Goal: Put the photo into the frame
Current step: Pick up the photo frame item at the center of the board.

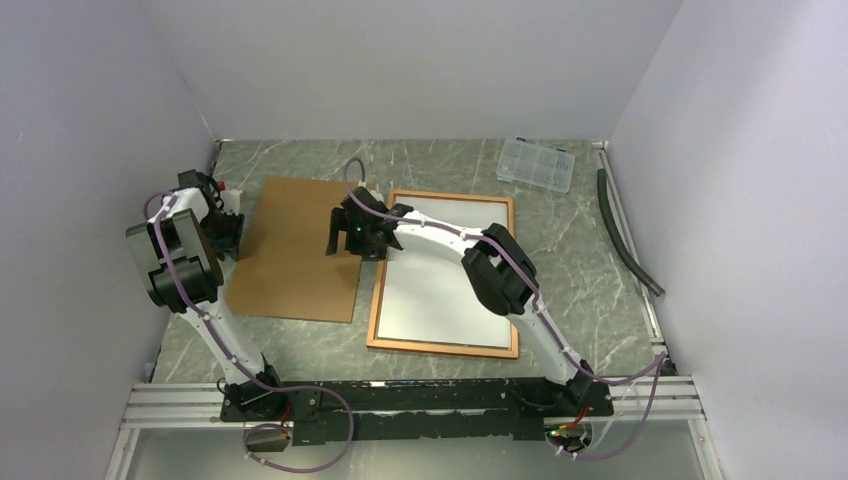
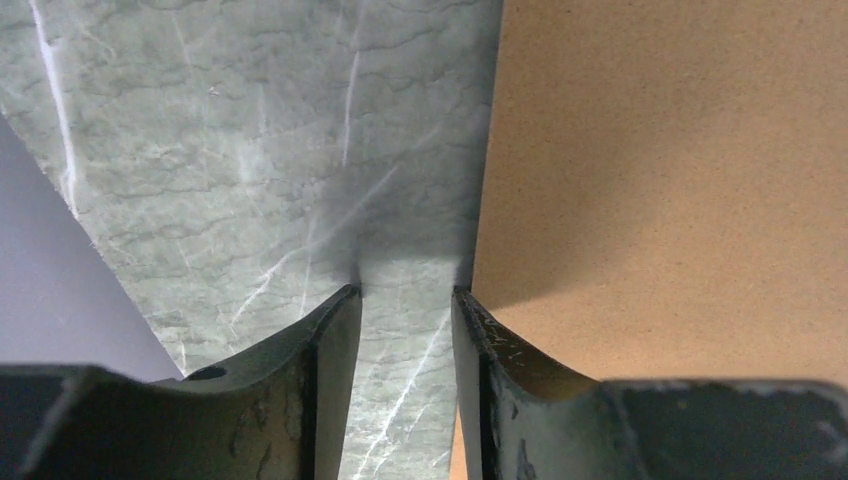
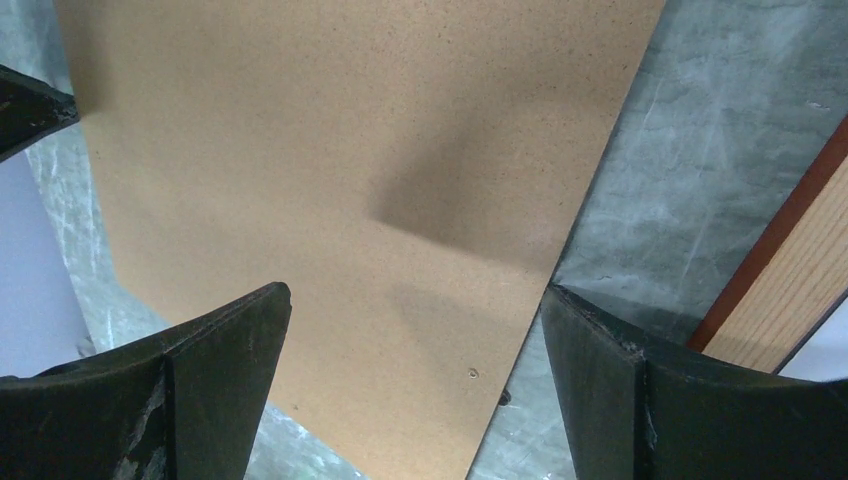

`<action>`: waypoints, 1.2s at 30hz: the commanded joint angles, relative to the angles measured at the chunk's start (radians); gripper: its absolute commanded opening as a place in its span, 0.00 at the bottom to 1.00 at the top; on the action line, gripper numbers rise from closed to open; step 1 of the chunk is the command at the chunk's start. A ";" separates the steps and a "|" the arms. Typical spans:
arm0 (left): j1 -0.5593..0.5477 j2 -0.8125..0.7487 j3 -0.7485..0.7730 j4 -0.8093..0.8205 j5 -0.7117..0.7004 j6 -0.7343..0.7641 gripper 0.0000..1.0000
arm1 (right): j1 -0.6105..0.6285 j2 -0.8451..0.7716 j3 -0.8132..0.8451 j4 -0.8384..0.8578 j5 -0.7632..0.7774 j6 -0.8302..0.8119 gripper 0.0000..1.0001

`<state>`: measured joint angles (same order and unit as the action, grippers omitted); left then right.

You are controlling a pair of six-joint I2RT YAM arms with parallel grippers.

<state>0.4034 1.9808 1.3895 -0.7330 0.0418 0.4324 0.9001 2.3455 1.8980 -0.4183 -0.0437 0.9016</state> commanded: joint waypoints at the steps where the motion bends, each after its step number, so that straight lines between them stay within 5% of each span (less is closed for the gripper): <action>1: -0.015 0.062 -0.026 -0.092 0.101 0.017 0.42 | -0.002 0.018 0.001 0.081 -0.096 0.054 1.00; 7: -0.037 0.085 -0.025 -0.122 0.137 0.029 0.31 | -0.035 -0.112 -0.138 0.332 -0.241 0.164 0.96; 21: -0.069 0.080 -0.072 -0.151 0.186 0.084 0.24 | -0.040 -0.326 -0.439 0.986 -0.401 0.366 0.86; 30: -0.072 0.038 -0.075 -0.166 0.195 0.098 0.22 | -0.034 -0.291 -0.401 0.863 -0.404 0.349 0.76; 36: -0.071 -0.005 -0.059 -0.188 0.202 0.109 0.22 | -0.039 -0.315 -0.379 0.743 -0.364 0.299 0.50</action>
<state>0.3477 1.9667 1.3659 -0.8291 0.1329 0.5381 0.8707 2.0586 1.4624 0.3454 -0.4198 1.2301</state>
